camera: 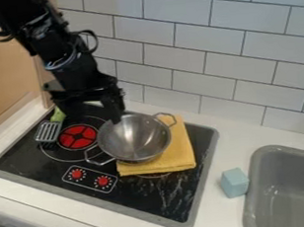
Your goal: Move the silver pot to the bottom left side of the stove
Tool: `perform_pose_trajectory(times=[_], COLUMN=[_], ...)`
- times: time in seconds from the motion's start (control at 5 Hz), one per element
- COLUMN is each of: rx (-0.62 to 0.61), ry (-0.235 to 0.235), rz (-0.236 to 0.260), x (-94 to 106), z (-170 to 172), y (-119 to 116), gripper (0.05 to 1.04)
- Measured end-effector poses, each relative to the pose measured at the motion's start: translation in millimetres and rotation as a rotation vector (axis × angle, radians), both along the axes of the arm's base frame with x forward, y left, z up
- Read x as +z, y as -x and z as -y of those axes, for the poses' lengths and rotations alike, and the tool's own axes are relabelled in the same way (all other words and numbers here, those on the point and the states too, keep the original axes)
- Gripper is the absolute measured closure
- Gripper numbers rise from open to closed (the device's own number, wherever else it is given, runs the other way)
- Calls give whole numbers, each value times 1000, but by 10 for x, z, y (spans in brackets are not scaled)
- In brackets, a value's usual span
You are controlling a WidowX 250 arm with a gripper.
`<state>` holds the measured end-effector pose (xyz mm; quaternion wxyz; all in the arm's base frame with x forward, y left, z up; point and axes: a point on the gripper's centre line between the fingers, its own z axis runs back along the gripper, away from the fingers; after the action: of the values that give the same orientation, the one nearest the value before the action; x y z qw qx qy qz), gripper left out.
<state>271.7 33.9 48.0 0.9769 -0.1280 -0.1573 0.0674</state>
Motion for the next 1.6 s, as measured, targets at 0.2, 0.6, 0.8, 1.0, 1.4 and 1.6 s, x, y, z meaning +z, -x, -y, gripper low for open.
perform_pose_trajectory(times=[0.2,0.6,0.8,1.0,1.4,1.6], rx=[26,11,-3,-14,-36,-39], ry=[81,181,185,175,155,155], rz=[-18,18,15,12,11,12], x=[-108,-176,-193,-217,-230,-226], z=[-21,70,98,118,112,120], y=[13,-52,-52,-53,-44,-46], gripper=[85,85,141,453,954,1026])
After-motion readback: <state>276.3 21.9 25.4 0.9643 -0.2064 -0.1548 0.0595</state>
